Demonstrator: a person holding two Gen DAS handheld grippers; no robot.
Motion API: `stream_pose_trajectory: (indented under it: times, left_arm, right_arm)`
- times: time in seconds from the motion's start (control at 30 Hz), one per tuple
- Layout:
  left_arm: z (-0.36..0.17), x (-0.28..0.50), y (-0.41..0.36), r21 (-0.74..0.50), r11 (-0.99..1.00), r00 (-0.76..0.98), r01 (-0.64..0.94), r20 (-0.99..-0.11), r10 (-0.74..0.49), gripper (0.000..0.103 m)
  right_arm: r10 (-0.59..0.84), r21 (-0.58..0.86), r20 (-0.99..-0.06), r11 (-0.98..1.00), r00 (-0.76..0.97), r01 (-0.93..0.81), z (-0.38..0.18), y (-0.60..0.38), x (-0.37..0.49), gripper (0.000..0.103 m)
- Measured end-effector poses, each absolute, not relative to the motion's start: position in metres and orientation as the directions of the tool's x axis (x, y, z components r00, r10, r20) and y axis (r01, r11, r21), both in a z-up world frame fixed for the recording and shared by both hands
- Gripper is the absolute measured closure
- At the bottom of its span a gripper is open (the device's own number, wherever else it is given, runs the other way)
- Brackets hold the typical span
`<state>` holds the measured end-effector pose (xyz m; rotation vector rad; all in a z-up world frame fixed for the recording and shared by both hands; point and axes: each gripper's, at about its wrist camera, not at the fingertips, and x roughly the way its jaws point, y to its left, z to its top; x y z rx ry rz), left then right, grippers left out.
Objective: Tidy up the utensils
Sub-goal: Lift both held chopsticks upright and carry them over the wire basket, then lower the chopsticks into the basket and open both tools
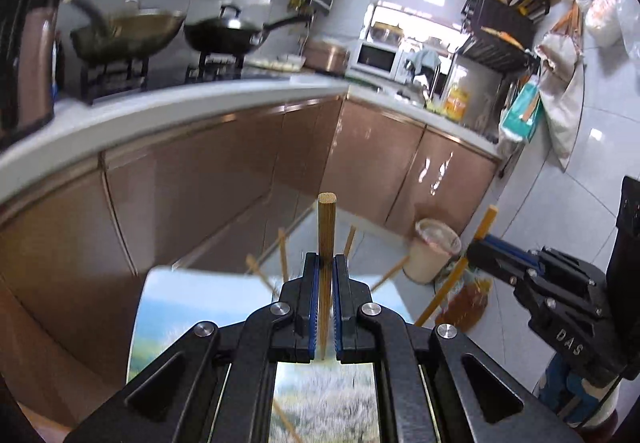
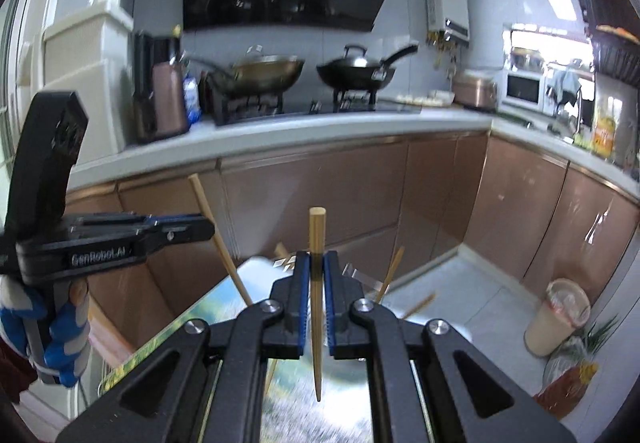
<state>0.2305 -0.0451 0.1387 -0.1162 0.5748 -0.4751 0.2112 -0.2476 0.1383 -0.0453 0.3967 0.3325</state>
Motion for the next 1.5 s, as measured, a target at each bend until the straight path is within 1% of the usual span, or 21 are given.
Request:
stream_pose_trajectory:
  times: [0.17, 0.3, 0.43, 0.6, 0.7, 0.9, 1.03, 1.27, 1.5]
  left_arm:
    - [0.151, 0.262, -0.059, -0.221, 0.891, 0.753, 0.396, -0.477, -0.453, 0.098]
    - [0.142, 0.287, -0.074, -0.193, 0.900, 0.760, 0.390, -0.484, -0.433, 0.098]
    - [0.122, 0.309, -0.086, -0.179, 0.908, 0.765, 0.380, -0.491, -0.417, 0.098]
    - [0.089, 0.326, -0.097, -0.159, 0.913, 0.773, 0.376, -0.489, -0.403, 0.097]
    - [0.067, 0.334, -0.104, -0.153, 0.914, 0.766, 0.375, -0.504, -0.399, 0.098]
    - [0.033, 0.340, -0.113, -0.145, 0.916, 0.739, 0.375, -0.550, -0.389, 0.097]
    - [0.020, 0.342, -0.115, -0.132, 0.920, 0.733, 0.368, -0.568, -0.375, 0.097]
    - [0.007, 0.337, -0.115, -0.118, 0.926, 0.718, 0.359, -0.599, -0.354, 0.097]
    - [0.007, 0.332, -0.109, -0.106, 0.934, 0.715, 0.342, -0.616, -0.332, 0.097]
  right_arm:
    - [0.302, 0.036, -0.354, 0.950, 0.885, -0.310, 0.159, -0.255, 0.245, 0.097]
    - [0.305, 0.056, -0.352, 0.951, 0.885, -0.305, 0.154, -0.257, 0.274, 0.097]
    - [0.296, 0.075, -0.364, 0.954, 0.883, -0.289, 0.130, -0.258, 0.304, 0.097]
    - [0.278, 0.102, -0.392, 0.961, 0.877, -0.259, 0.087, -0.263, 0.332, 0.097]
    - [0.286, 0.141, -0.404, 0.958, 0.869, -0.250, 0.059, -0.269, 0.342, 0.097]
    - [0.292, 0.145, -0.443, 0.956, 0.848, -0.254, 0.021, -0.268, 0.348, 0.097]
    - [0.286, 0.146, -0.461, 0.958, 0.840, -0.246, 0.006, -0.269, 0.344, 0.096]
    - [0.279, 0.149, -0.490, 0.960, 0.826, -0.236, -0.006, -0.272, 0.337, 0.096]
    - [0.267, 0.147, -0.503, 0.964, 0.822, -0.223, -0.005, -0.274, 0.330, 0.095]
